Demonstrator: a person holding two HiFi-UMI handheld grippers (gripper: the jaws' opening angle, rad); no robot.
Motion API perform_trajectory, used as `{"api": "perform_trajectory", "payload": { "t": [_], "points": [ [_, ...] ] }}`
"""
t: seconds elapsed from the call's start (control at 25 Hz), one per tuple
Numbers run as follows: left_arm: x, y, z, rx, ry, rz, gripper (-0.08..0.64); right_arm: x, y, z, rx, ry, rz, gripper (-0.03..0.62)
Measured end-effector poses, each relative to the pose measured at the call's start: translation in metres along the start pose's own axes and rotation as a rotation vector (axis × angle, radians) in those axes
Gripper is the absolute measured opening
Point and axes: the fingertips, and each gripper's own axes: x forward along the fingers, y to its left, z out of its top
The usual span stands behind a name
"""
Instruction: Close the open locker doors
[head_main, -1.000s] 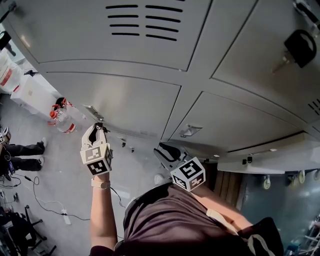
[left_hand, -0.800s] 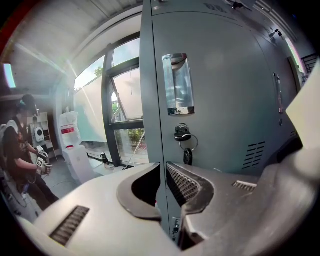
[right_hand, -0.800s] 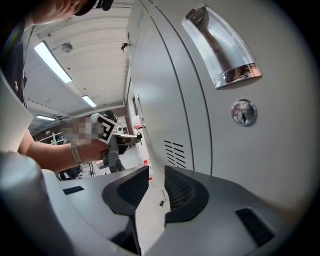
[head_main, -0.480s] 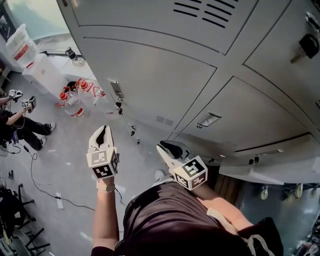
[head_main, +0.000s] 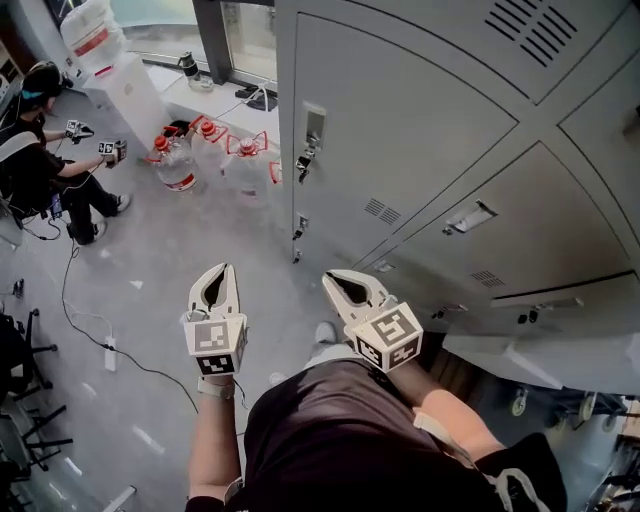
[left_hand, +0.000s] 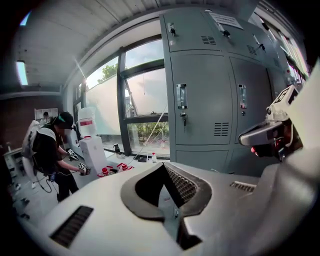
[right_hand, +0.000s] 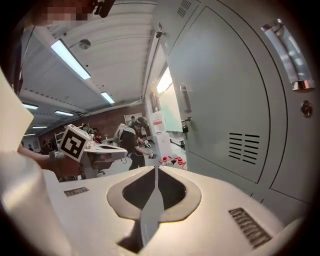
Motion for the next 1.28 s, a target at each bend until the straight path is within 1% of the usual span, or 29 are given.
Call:
{"api": "perform_trajectory", "payload": {
  "t": [0.4,0.72,0.96,1.28],
  "points": [
    [-0.092,0.030,-0.044,-0.082,0.008,0.014,0.018,0.019,0.076,-0.008,-0.020,0.016,0.063,0.046],
    [-0.150,0.045,-0.075,-0.121,0.003,0.013,0.018,0.032,0.129,-0.013,-0.033,0.010,0.103,0.046],
    [-0.179,0.058,-0.084,-0.122,-0.020,0.015,0.018,0.040,0.163,-0.017,-0.054,0.001,0.116,0.046],
    [-0.199,0.075,-0.088,-0.130,-0.049,0.025,0.018,0.046,0.194,-0.015,-0.106,-0.013,0.149,0.035]
  ]
}}
